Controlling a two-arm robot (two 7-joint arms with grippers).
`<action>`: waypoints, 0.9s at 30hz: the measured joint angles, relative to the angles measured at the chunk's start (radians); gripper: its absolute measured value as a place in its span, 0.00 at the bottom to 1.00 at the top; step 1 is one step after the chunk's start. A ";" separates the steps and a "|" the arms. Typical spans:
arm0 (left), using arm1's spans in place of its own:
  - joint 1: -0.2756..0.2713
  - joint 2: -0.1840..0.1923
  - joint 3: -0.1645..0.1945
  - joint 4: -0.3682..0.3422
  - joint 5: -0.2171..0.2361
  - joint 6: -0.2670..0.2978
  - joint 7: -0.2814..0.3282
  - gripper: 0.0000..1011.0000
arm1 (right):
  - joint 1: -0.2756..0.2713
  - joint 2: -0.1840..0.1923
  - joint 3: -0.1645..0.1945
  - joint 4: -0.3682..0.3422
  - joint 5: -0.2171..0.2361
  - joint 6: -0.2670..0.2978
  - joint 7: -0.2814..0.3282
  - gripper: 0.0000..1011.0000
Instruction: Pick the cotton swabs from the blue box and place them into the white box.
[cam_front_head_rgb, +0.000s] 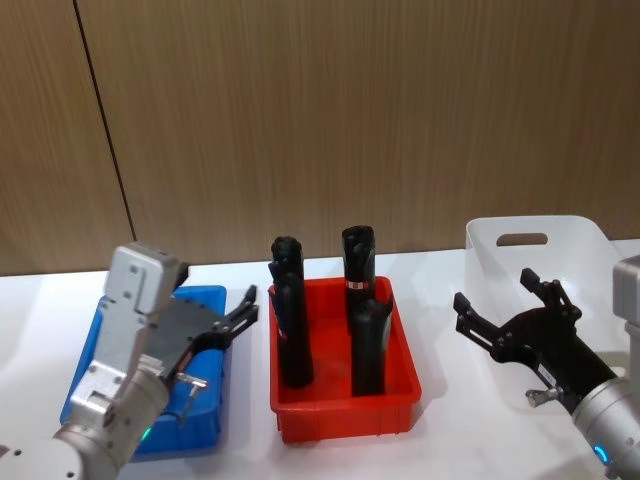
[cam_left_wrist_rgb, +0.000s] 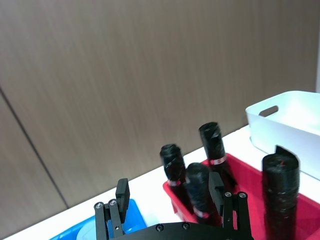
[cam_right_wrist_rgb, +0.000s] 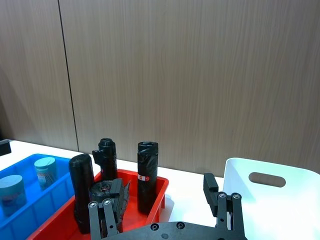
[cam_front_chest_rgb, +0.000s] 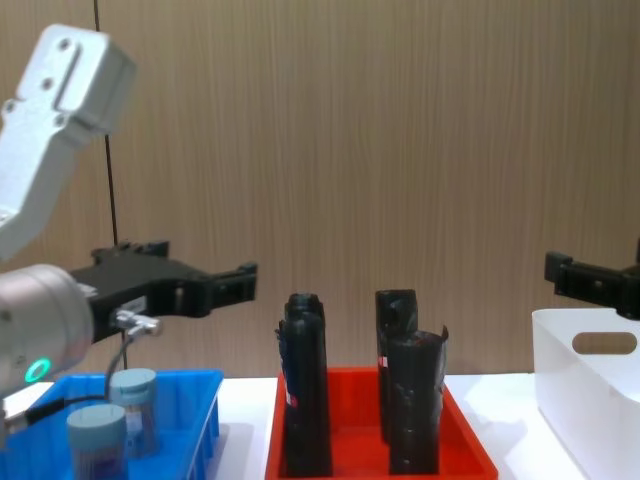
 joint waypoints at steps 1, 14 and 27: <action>0.001 0.002 -0.003 0.001 -0.008 0.003 0.002 0.99 | 0.000 0.000 0.000 0.000 0.000 0.000 0.000 0.99; 0.007 0.024 -0.047 0.042 -0.115 0.064 0.036 0.99 | 0.000 0.000 0.000 0.000 0.000 0.000 0.000 0.99; -0.033 0.012 -0.072 0.142 -0.170 0.128 0.027 0.99 | 0.000 0.000 0.000 0.000 0.000 0.000 0.000 0.99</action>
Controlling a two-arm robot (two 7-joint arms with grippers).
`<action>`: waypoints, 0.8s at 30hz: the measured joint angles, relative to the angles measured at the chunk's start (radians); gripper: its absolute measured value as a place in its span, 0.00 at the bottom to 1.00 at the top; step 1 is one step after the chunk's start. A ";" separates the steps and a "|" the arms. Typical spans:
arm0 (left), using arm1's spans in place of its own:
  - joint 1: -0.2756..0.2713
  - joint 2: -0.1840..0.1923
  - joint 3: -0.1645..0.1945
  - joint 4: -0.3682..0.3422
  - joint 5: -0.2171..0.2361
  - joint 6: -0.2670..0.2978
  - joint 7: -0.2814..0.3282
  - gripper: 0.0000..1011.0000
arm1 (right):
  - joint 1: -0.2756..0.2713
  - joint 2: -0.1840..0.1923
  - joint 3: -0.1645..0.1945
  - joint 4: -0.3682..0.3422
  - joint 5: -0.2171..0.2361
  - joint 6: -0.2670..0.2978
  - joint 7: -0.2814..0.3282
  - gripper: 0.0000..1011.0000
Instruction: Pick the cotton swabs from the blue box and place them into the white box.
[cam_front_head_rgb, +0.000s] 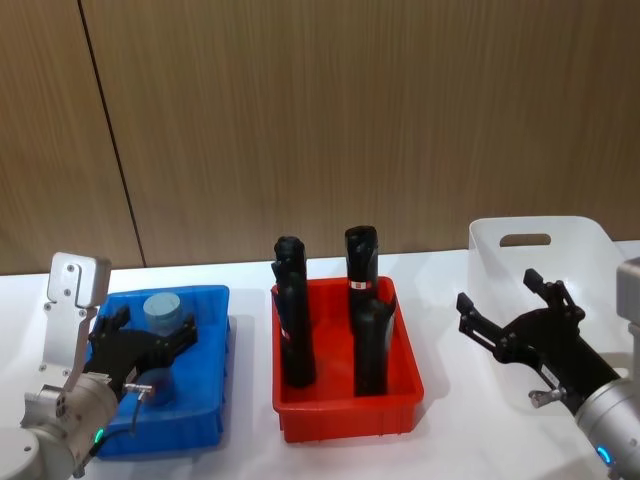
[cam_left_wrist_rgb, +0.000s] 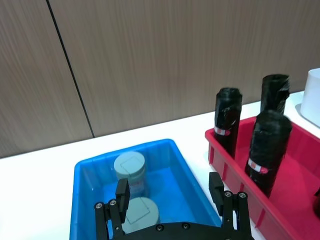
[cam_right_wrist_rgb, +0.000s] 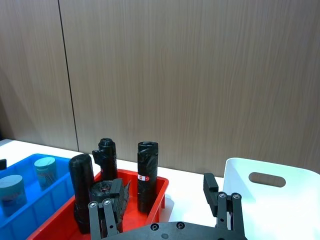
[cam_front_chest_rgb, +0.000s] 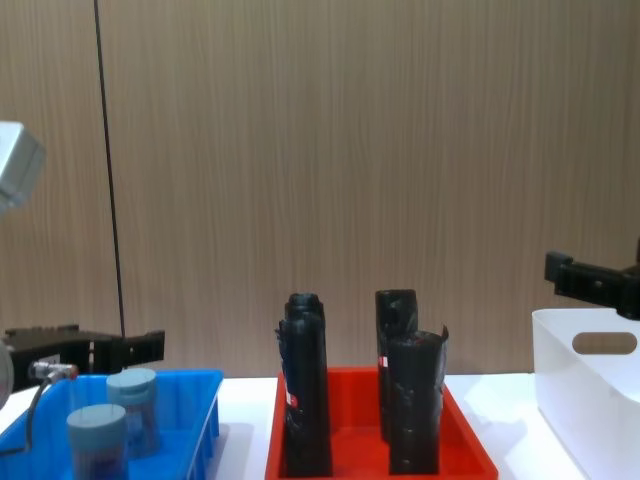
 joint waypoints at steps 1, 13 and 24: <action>-0.002 -0.001 -0.001 0.005 -0.002 0.003 -0.002 0.99 | 0.000 0.000 0.000 0.000 0.000 0.000 0.000 0.99; -0.054 -0.026 -0.011 0.107 -0.024 0.059 -0.023 0.99 | 0.000 0.000 0.000 0.000 0.000 0.000 0.000 0.99; -0.098 -0.044 -0.021 0.187 -0.033 0.112 -0.038 0.99 | 0.000 0.000 0.000 0.000 0.000 0.000 0.000 0.99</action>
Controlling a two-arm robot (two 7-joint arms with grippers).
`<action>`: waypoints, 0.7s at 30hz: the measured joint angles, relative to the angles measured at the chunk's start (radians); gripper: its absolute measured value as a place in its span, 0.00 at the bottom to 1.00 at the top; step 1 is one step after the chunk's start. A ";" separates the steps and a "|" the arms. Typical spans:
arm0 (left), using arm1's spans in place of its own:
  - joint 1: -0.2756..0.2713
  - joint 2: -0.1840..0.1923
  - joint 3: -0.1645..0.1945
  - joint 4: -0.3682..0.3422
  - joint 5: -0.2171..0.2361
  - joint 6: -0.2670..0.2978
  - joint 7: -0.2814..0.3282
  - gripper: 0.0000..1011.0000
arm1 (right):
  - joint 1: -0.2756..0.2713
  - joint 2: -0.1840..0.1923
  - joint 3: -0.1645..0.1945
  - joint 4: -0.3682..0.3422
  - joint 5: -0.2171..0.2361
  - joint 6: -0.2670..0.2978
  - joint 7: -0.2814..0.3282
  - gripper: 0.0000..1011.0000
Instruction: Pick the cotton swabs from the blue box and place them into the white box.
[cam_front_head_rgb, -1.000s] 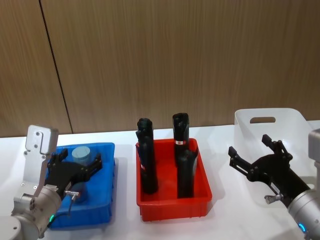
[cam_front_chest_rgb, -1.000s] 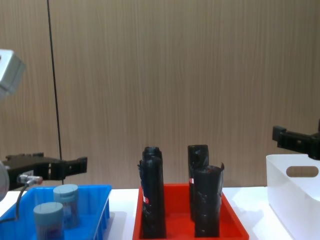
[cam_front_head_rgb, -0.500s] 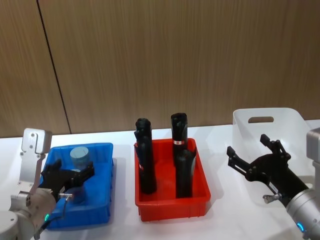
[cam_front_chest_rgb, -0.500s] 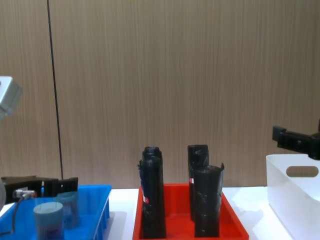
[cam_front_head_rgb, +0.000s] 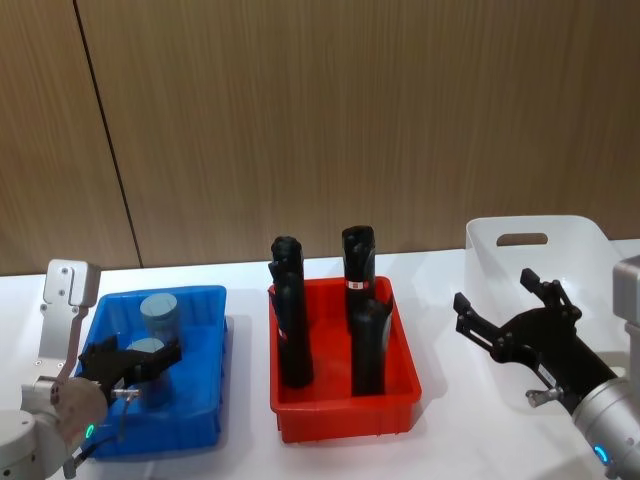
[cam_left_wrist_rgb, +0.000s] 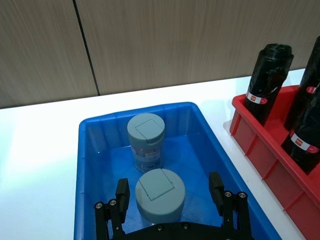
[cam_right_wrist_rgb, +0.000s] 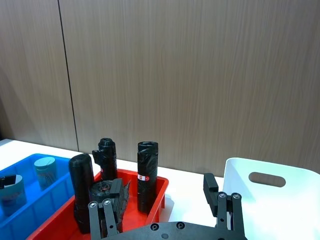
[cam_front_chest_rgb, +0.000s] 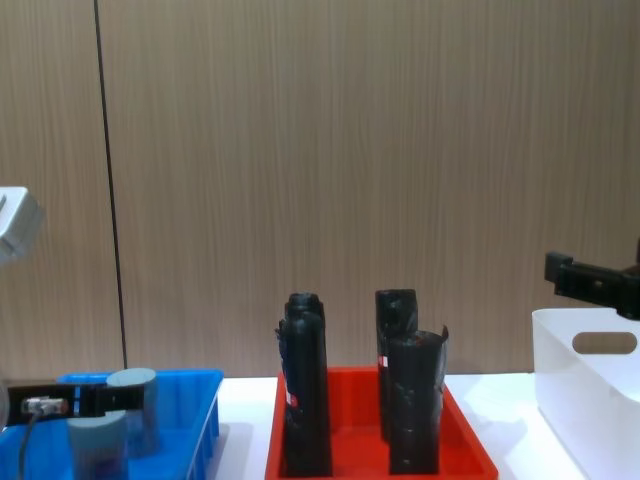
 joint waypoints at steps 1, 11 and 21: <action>-0.002 -0.001 -0.001 0.004 0.000 0.002 -0.001 0.99 | 0.000 0.000 0.000 0.000 0.000 0.000 0.000 0.99; -0.034 -0.013 -0.007 0.063 -0.005 0.030 -0.023 0.99 | 0.000 0.000 0.000 0.000 0.000 0.000 0.000 0.99; -0.063 -0.025 -0.009 0.119 -0.002 0.030 -0.059 0.99 | 0.000 0.000 0.000 0.000 0.000 0.000 0.000 0.99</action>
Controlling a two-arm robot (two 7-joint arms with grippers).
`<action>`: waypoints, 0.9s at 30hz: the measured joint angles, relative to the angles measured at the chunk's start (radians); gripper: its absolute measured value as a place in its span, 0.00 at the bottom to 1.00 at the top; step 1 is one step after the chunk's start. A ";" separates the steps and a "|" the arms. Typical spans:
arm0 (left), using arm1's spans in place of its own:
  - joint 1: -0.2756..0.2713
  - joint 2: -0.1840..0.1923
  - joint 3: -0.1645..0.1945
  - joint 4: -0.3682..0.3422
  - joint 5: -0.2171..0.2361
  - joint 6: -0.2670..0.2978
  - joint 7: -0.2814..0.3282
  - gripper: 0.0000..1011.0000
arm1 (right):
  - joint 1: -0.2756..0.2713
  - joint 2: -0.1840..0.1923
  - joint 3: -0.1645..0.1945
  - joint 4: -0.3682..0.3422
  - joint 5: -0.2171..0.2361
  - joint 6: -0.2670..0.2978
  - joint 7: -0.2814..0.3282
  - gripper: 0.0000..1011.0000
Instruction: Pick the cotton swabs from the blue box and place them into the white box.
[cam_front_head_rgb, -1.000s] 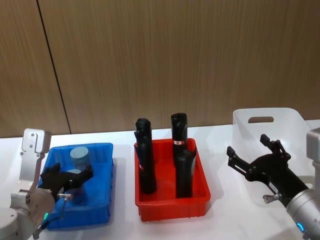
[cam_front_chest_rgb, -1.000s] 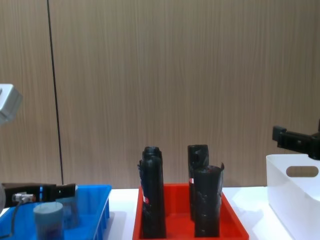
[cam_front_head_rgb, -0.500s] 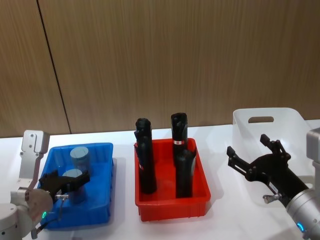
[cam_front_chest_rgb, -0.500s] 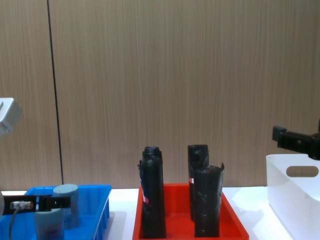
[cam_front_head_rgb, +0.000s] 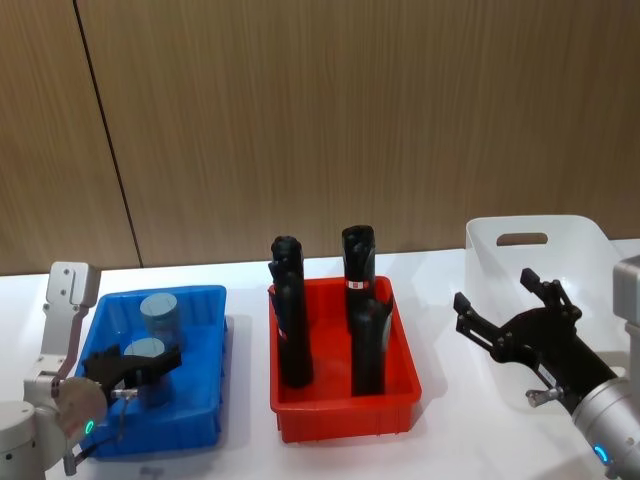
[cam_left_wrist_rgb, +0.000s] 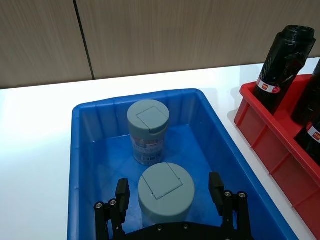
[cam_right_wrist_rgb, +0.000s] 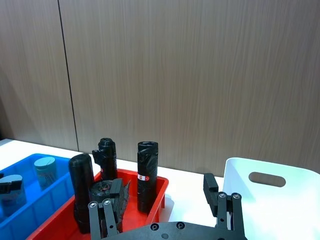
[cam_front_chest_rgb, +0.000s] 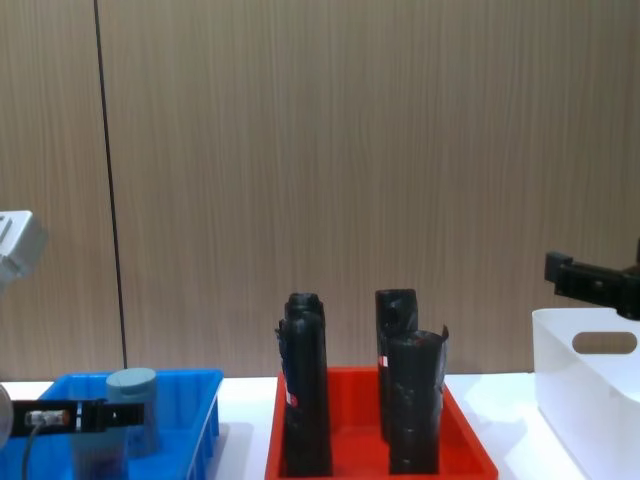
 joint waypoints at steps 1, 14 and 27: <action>-0.004 -0.002 0.000 0.008 0.002 0.000 -0.006 0.99 | 0.000 0.000 0.000 0.000 0.000 0.000 0.000 0.99; -0.033 -0.018 0.004 0.057 0.015 0.001 -0.027 0.68 | 0.000 0.000 0.000 0.000 0.000 0.000 0.000 0.99; -0.032 -0.017 0.007 0.044 0.049 -0.006 -0.039 0.66 | 0.000 0.000 0.000 0.000 0.000 0.000 0.000 0.99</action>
